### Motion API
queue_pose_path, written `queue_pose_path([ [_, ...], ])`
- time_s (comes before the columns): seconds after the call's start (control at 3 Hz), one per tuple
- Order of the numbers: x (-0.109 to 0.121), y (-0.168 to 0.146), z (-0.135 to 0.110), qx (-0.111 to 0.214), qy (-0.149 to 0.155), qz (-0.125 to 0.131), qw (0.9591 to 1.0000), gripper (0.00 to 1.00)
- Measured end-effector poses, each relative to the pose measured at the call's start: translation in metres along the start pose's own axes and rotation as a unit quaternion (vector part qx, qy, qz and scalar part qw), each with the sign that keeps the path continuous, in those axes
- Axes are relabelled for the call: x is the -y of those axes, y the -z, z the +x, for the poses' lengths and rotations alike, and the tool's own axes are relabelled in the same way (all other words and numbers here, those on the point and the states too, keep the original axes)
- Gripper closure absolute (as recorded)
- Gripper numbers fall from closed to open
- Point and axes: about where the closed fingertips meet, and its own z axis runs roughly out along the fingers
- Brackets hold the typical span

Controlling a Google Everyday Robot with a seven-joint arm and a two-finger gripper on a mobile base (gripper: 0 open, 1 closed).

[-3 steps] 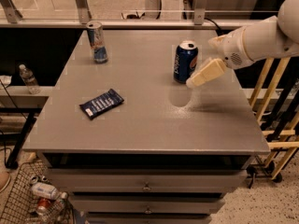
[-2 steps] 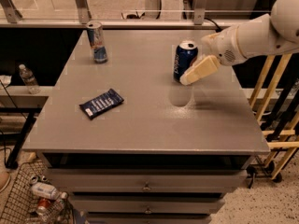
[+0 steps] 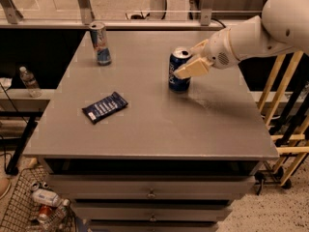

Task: Move pepsi can near redbull can

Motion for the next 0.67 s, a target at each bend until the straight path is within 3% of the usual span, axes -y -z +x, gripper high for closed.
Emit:
queue_pose_path([
  [0.67, -0.006, -0.001, -0.02, 0.005, 0.019, -0.024, 0.9995, 0.94],
])
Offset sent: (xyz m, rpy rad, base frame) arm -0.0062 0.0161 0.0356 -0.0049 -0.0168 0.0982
